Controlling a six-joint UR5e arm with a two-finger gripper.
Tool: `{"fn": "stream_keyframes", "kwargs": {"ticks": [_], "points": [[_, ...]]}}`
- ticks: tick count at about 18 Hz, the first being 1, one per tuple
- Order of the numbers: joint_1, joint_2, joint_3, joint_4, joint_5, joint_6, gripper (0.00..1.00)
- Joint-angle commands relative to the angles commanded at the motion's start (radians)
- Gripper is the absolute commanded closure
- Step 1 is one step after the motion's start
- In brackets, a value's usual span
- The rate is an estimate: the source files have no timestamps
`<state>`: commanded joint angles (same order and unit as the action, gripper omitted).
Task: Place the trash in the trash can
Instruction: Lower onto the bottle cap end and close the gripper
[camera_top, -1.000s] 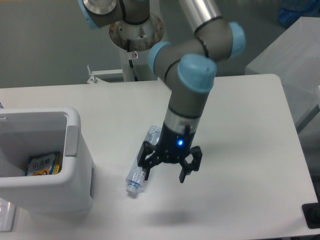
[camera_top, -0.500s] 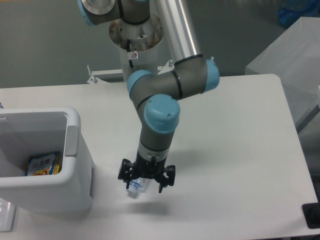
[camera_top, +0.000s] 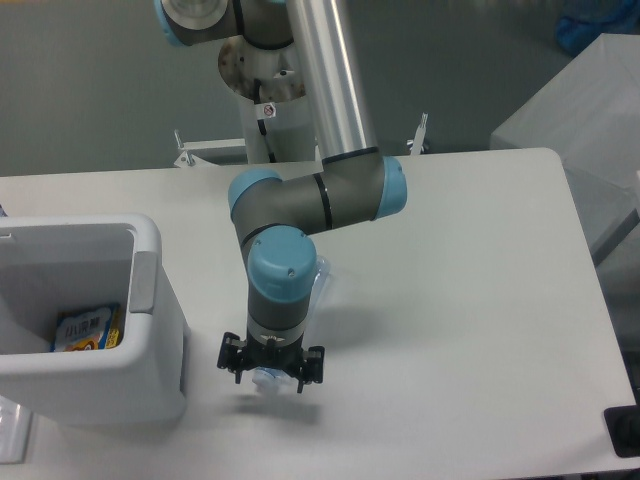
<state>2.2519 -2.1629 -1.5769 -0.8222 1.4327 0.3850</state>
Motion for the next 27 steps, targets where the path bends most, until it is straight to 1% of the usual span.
{"fn": "stream_keyframes", "kwargs": {"ticks": [5, 9, 10, 11, 14, 15, 17, 19, 27], "points": [[-0.020, -0.029, 0.005, 0.002, 0.052, -0.002, 0.01], [-0.023, -0.034, 0.005, 0.009, 0.055, -0.008, 0.08], [-0.025, -0.034, 0.003, 0.009, 0.055, -0.009, 0.11], [-0.025, -0.034, 0.002, 0.009, 0.057, -0.011, 0.16], [-0.029, -0.032, 0.002, 0.008, 0.058, -0.012, 0.34], [-0.029, -0.031, 0.000, 0.008, 0.061, -0.011, 0.38], [-0.029, -0.029, 0.002, 0.008, 0.061, -0.011, 0.42], [-0.029, -0.028, 0.000, 0.008, 0.061, -0.011, 0.44], [-0.031, -0.026, -0.005, 0.009, 0.081, -0.002, 0.45]]}}
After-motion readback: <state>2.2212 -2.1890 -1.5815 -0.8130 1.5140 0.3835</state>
